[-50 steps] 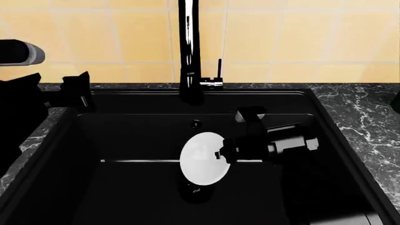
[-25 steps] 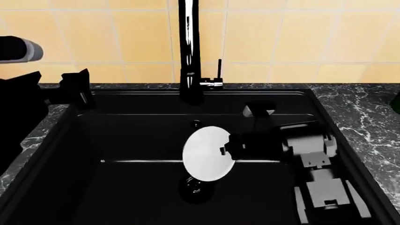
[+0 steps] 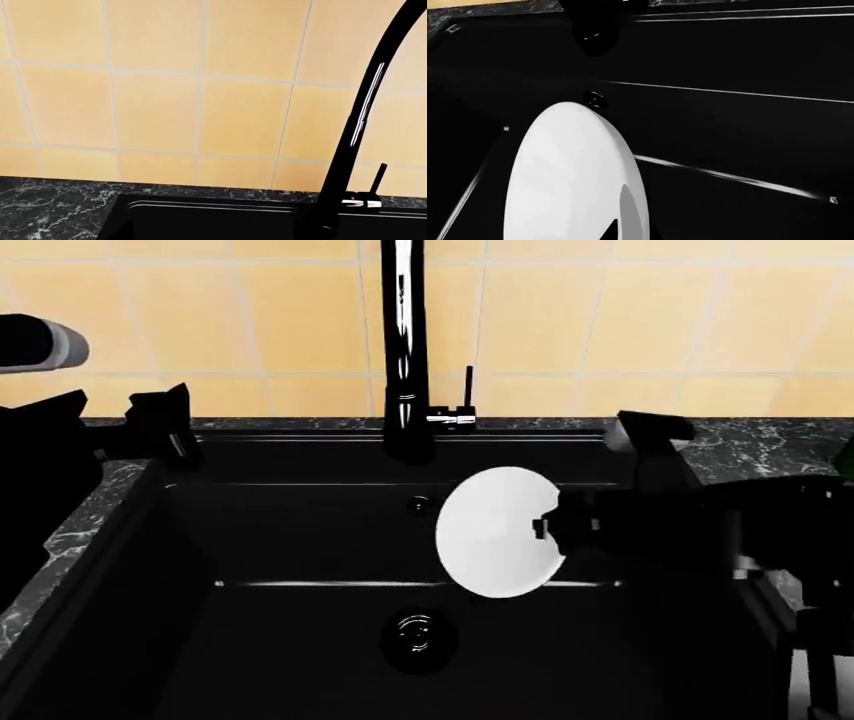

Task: Pick the cup and bowl from the sink and place them on the counter for drying.

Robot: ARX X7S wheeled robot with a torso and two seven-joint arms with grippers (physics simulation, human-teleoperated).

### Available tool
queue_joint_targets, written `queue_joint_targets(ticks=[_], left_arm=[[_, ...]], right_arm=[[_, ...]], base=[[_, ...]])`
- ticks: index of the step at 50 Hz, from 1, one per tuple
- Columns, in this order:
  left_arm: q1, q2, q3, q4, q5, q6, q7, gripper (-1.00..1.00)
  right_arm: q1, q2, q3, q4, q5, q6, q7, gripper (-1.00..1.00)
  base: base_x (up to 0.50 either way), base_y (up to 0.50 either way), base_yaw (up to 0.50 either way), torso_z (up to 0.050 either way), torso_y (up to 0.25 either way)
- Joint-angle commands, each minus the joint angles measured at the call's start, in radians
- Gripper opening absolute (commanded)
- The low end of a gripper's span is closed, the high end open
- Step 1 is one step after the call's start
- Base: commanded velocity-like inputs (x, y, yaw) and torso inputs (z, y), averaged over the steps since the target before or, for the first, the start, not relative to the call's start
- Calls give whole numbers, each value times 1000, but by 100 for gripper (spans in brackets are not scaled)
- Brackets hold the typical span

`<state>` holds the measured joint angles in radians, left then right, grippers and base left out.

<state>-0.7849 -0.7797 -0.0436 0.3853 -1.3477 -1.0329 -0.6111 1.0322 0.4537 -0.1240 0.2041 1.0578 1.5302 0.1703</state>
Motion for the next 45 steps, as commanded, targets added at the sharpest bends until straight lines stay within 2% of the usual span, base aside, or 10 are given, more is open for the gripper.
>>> queue_joint_targets(ticks=[1,8,14,22,34,45], left_arm=[[20,-6,-6,7,-7,3,-4,100],[5,-10,-10,1,-26,-4,-17,100],[13,-16,-13,0,-35,-7,-20,100],[16,-9,-2,-14,-24,-3,-21,100],[34,-14,-13,-8,-35,2,-27,100],[51,-27,-27,-4,-42,8,-24,100]], right_arm=[[-19,134,86,-57,424,15,359,-100],[-105,155,226,-73,607,-55,592,-100],[-191,178,333,-141,623,-153,657,-100],[-241,243,379,-157,642,-183,796,-100],[-254,263,467,-218,498,-337,830,-100],[-299,289,527,-260,439,-403,855,-100]], base=[[0,0,0,0,0],[0,0,0,0,0],[0,0,0,0,0],[0,0,0,0,0],[0,0,0,0,0],[0,0,0,0,0]])
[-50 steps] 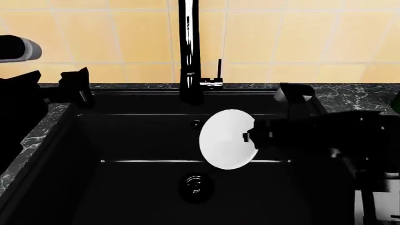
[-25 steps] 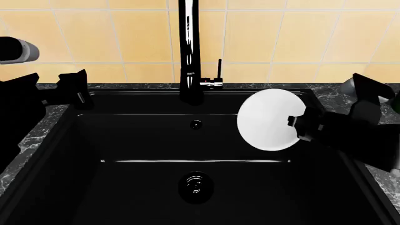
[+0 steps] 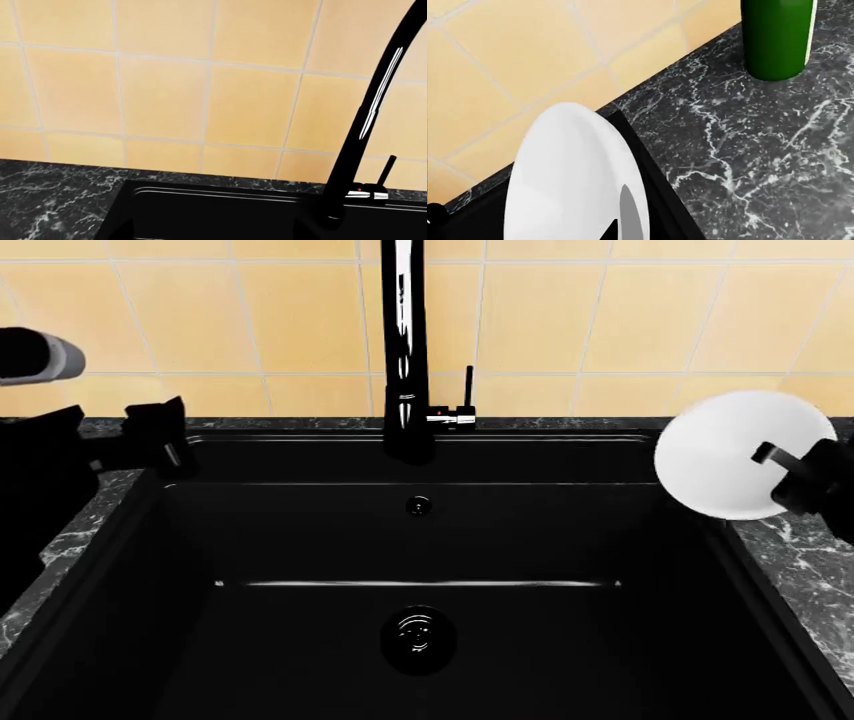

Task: Pick the cup and bowl from the sink and place them on the counter for drying.

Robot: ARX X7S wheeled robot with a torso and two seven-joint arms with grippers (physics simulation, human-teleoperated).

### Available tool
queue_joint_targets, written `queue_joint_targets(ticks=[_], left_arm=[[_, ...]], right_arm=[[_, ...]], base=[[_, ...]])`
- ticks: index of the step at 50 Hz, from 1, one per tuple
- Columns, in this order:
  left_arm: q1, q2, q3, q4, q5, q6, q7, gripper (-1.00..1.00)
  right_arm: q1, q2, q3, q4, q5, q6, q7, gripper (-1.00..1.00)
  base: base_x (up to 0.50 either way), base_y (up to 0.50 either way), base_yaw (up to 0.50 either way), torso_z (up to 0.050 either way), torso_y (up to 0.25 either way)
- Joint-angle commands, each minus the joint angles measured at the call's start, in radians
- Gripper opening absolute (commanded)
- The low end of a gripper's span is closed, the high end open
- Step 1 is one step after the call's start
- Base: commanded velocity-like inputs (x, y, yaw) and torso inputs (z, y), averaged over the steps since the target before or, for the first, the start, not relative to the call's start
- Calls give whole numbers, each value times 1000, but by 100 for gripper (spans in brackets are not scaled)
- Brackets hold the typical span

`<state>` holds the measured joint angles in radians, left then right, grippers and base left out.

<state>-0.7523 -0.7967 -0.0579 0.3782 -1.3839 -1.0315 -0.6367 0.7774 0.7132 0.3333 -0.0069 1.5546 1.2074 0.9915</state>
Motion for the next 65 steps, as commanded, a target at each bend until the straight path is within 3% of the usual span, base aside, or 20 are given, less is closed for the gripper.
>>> queue_joint_targets(ticks=[1,9,20,65], left_arm=[[19,-11,-13,3,-7,6,1,100],[26,-7,-10,9,-11,7,-6,100],[40,-14,-22,15,-24,11,-14,100],[101,-18,-41,43,-33,38,-27,100]], right_arm=[[-47,34,71,-56,-66,-83,37,-100],[-67,34,82,-71,-176,-163,41,-100],[-118,51,148,-60,-185,-185,82,-100],[17,51,-44,491,-529,-430,-157,-100]], base=[[0,0,0,0,0],[0,0,0,0,0],[0,0,0,0,0],[0,0,0,0,0]])
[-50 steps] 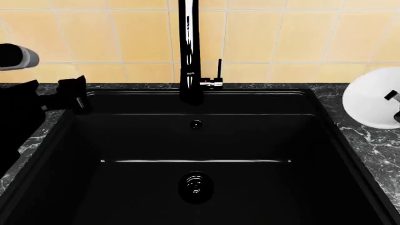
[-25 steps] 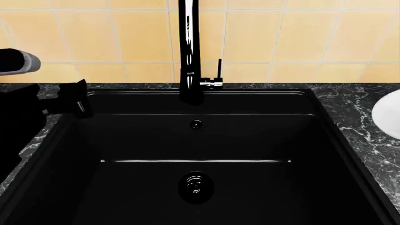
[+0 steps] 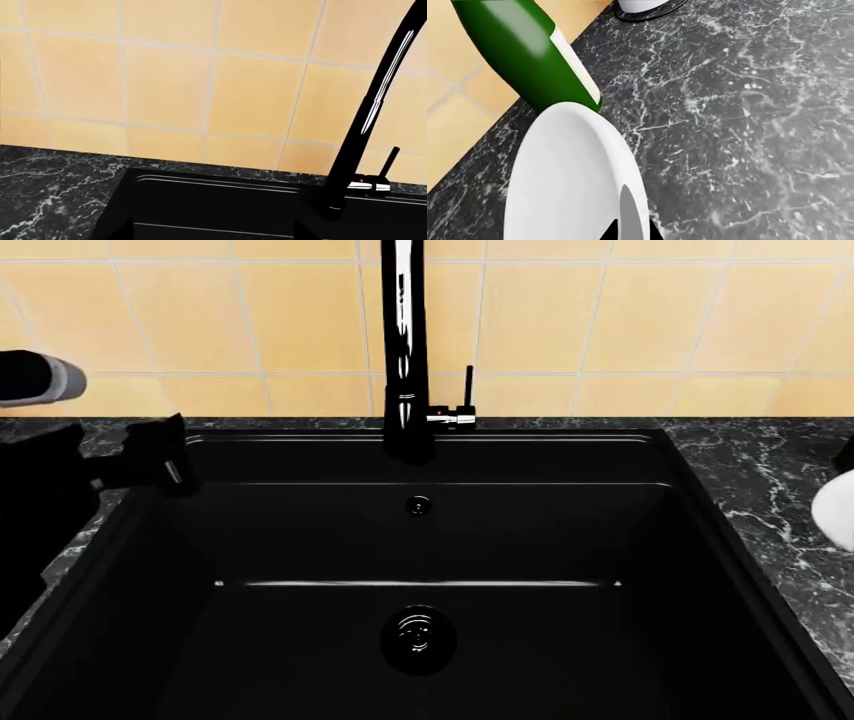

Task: Pick the cup and bowl from the sink and place them on the counter for drying.

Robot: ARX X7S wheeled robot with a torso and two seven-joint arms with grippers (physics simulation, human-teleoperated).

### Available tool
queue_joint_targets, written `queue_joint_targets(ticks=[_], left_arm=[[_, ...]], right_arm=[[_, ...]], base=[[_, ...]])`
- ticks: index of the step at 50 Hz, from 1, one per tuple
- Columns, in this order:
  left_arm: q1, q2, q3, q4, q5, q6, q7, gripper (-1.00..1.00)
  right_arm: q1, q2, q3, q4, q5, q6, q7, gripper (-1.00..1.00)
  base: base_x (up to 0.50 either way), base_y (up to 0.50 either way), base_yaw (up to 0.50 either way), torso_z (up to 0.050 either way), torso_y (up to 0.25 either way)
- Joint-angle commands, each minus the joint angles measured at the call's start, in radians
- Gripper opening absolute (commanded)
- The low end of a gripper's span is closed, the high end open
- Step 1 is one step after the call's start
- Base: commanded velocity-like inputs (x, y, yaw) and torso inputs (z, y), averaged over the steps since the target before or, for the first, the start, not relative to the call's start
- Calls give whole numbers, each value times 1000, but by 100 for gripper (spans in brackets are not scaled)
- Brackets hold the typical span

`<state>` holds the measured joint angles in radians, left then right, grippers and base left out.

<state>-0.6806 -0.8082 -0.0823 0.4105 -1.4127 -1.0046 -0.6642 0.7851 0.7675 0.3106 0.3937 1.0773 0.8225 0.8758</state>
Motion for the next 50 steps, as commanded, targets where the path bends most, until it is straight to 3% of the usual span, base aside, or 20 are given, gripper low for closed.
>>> queue_joint_targets(ticks=[1,29,30,50], left_arm=[[29,-8,-18,13,-8,10,-5,100],[58,-24,-50,36,-45,20,-28,100],[61,-24,-52,35,-44,22,-25,100],[54,-18,-36,30,-37,25,-27,100]], right_arm=[[-5,-7,-16,94,-52,-52,-45,-100],[-164,-34,9,129,-57,-106,-120,-100],[-167,-31,15,122,-55,-105,-113,100],[-185,14,8,-71,-160,-207,-6,100]], base=[[0,0,0,0,0],[0,0,0,0,0],[0,0,0,0,0],[0,0,0,0,0]])
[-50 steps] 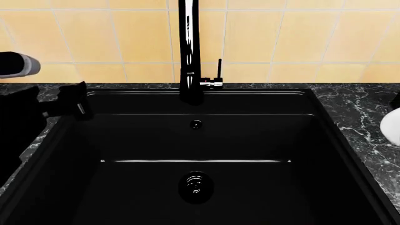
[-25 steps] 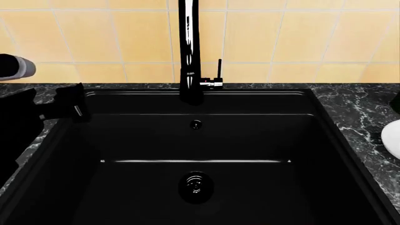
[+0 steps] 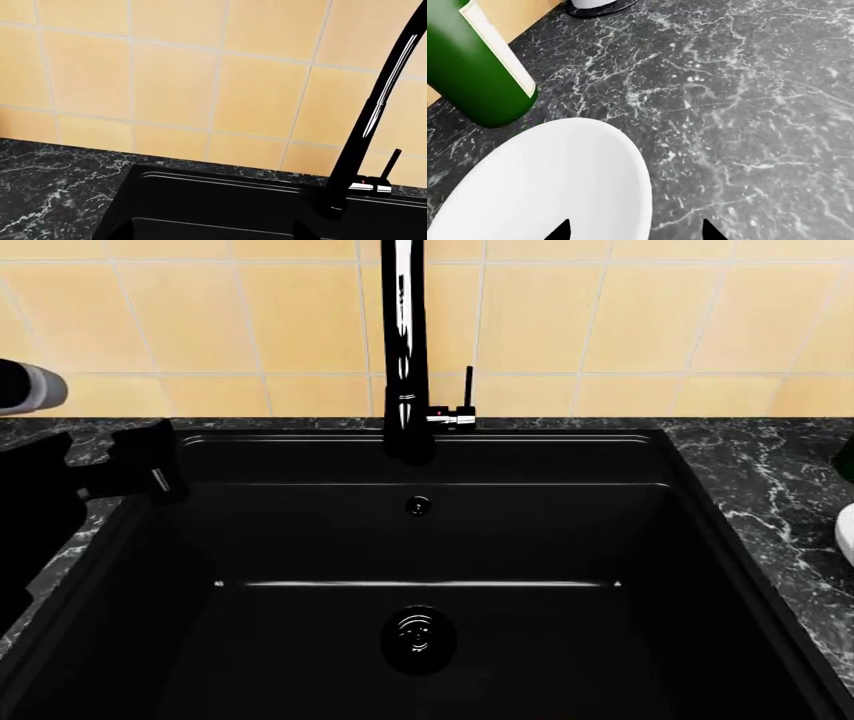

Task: Pick the cup and bowl from the sink and place them on the counter for drying.

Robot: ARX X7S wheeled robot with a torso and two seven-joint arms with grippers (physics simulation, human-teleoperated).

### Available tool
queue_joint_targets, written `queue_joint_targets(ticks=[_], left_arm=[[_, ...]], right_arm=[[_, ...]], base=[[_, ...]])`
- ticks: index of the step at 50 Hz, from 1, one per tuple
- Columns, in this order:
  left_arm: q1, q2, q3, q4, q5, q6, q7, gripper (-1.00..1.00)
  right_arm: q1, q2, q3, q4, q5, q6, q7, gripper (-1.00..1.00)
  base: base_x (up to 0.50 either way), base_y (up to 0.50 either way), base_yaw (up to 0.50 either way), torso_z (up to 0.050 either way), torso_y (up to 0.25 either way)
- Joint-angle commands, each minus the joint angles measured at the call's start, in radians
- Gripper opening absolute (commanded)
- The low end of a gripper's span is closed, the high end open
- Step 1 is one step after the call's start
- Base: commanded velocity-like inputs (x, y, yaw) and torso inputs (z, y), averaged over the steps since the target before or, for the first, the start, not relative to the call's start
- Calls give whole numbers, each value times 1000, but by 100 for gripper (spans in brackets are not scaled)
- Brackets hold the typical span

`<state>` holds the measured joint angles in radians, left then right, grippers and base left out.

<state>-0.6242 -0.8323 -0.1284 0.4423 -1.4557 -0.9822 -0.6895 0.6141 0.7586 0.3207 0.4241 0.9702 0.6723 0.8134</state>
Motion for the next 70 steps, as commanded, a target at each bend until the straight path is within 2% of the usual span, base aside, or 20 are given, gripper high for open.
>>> queue_joint_targets(ticks=[1,8,16,26,42,48,56,70], left_arm=[[-3,7,10,-2,6,4,-2,100],[1,9,12,1,9,8,-2,100],[-3,5,13,-1,4,6,-6,100],[8,6,12,0,9,13,-2,100],[32,10,8,5,21,28,8,100],[23,17,19,2,26,28,7,100],[16,24,34,2,37,29,6,100],[18,5,22,0,29,31,18,100]], right_arm=[[-13,26,-5,-106,-57,-58,58,100],[42,27,-65,-103,-72,-78,-40,100],[90,38,-144,-121,-111,-69,-81,100],[125,61,-264,-199,-112,-89,-333,100],[220,44,-444,-197,-137,-23,-538,100],[216,61,-497,-241,-160,-19,-589,100],[181,82,-471,-335,-127,-5,-562,100],[189,62,-488,-359,-102,7,-597,100]], base=[[0,0,0,0,0],[0,0,0,0,0],[0,0,0,0,0],[0,0,0,0,0],[0,0,0,0,0],[0,0,0,0,0],[0,0,0,0,0],[0,0,0,0,0]])
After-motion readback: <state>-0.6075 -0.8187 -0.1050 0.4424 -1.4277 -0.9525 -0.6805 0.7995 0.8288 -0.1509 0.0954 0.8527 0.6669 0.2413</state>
